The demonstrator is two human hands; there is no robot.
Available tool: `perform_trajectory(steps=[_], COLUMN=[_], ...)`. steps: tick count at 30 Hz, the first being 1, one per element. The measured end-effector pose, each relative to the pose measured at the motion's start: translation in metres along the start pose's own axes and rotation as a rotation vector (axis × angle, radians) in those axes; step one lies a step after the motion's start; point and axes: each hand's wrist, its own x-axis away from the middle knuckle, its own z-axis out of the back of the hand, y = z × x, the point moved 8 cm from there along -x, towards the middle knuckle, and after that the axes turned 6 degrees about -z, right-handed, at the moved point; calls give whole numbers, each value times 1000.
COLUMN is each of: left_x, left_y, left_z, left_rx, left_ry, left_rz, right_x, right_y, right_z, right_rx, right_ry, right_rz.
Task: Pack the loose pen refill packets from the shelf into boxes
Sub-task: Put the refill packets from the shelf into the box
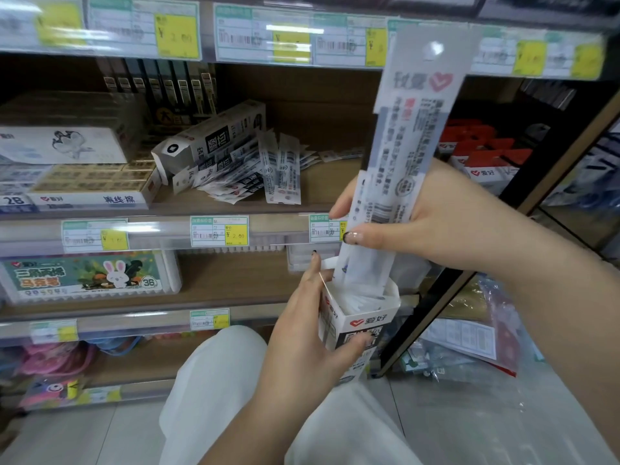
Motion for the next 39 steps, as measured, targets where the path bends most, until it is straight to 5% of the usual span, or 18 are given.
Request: perform_trajectory(steps=[17,24,39], left_x=[2,3,2], left_y=[-1,-4,-2], left_z=[-1,1,0], left_rx=[-1,-6,-27], left_ry=[-4,-1,-19], left_rz=[10,8,-19], right_x=[-1,5,3], right_y=[1,-2,19], right_z=[-4,24,3], right_rx=[28,-140,-52], right_ry=[-47,210,64], right_rz=[-41,8,-84])
